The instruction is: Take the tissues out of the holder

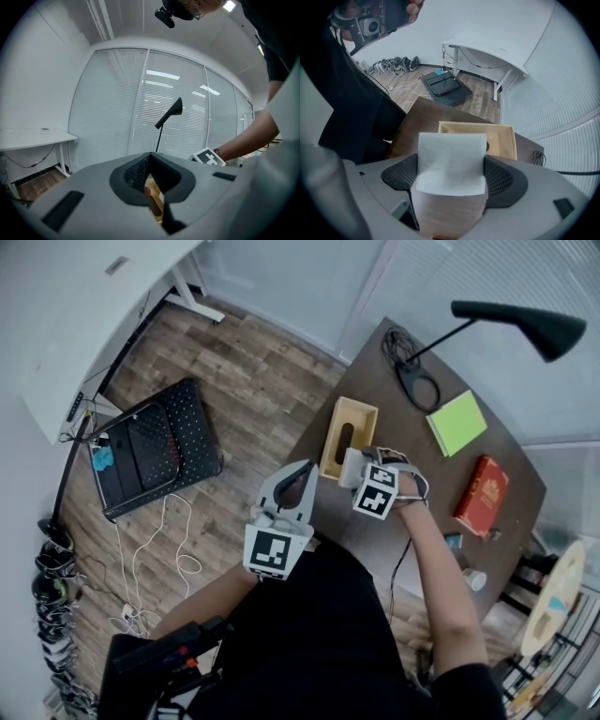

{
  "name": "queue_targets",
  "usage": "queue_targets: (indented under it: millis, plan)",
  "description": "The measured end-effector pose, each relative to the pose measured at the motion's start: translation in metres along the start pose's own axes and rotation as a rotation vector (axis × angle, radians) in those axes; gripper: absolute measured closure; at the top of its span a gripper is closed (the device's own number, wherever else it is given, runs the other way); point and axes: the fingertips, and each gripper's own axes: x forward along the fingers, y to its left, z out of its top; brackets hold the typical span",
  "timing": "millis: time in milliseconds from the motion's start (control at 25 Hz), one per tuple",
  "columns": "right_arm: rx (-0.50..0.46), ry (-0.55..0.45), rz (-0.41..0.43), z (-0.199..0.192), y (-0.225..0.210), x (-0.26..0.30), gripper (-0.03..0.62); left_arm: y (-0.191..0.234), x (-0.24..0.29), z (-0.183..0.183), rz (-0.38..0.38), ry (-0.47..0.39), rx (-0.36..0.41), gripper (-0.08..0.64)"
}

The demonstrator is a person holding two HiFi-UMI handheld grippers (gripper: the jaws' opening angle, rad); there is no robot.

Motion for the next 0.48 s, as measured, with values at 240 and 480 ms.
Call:
queue_targets:
  millis: [240, 480]
  plan:
    - [-0.044, 0.001, -0.002, -0.019, 0.014, -0.003, 0.155, -0.021, -0.002, -0.004, 0.024, -0.002, -0.007, 0.561]
    - [-0.049, 0.009, -0.02, -0.038, 0.024, -0.006, 0.155, -0.048, -0.003, -0.013, 0.009, 0.004, -0.002, 0.561]
